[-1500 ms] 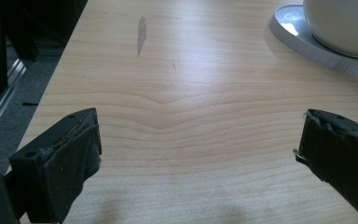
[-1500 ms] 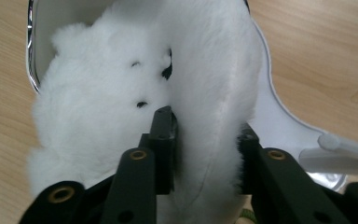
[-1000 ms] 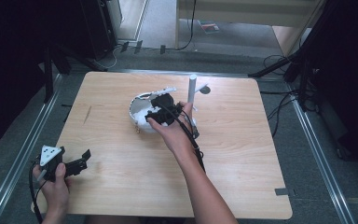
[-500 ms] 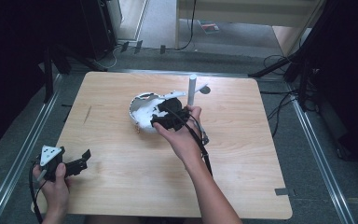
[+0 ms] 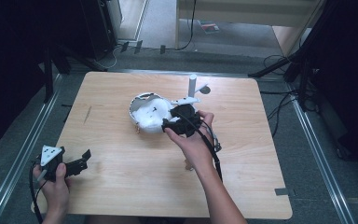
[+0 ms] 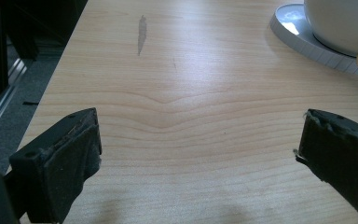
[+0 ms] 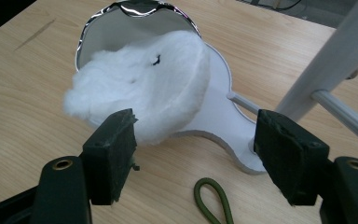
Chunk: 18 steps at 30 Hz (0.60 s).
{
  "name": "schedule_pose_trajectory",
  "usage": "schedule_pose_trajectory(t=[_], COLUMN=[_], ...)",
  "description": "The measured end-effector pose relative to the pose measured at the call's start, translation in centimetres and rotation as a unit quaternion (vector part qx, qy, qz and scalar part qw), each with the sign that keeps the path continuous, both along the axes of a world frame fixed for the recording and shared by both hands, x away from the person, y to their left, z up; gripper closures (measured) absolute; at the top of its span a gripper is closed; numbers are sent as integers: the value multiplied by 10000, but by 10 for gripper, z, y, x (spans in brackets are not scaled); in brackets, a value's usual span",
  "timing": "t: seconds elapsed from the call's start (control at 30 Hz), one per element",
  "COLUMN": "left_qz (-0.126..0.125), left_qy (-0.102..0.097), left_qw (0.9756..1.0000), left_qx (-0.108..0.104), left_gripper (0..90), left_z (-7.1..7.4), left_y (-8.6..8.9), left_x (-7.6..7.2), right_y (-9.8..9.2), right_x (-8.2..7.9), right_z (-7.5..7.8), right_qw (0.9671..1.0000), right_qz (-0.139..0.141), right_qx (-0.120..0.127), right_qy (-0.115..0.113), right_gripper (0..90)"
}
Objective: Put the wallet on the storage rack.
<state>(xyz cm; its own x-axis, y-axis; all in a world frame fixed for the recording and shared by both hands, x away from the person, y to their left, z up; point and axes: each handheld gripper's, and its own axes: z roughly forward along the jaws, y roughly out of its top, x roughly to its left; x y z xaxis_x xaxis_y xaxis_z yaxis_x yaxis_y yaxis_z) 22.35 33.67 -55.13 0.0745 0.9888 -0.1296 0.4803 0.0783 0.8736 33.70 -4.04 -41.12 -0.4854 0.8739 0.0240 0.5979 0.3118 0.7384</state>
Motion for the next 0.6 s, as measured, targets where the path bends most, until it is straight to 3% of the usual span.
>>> schedule_pose_trajectory(t=[0.6], left_qz=[11], left_qy=[-4], left_qw=[10000], left_qx=[13], left_gripper=[0], left_z=[0], left_y=[-1], left_x=[0], right_y=[-38], right_x=[-17], right_z=[-8], right_qw=[9999], right_qz=[-111], right_qx=[-78], right_qy=[46], right_gripper=[300])
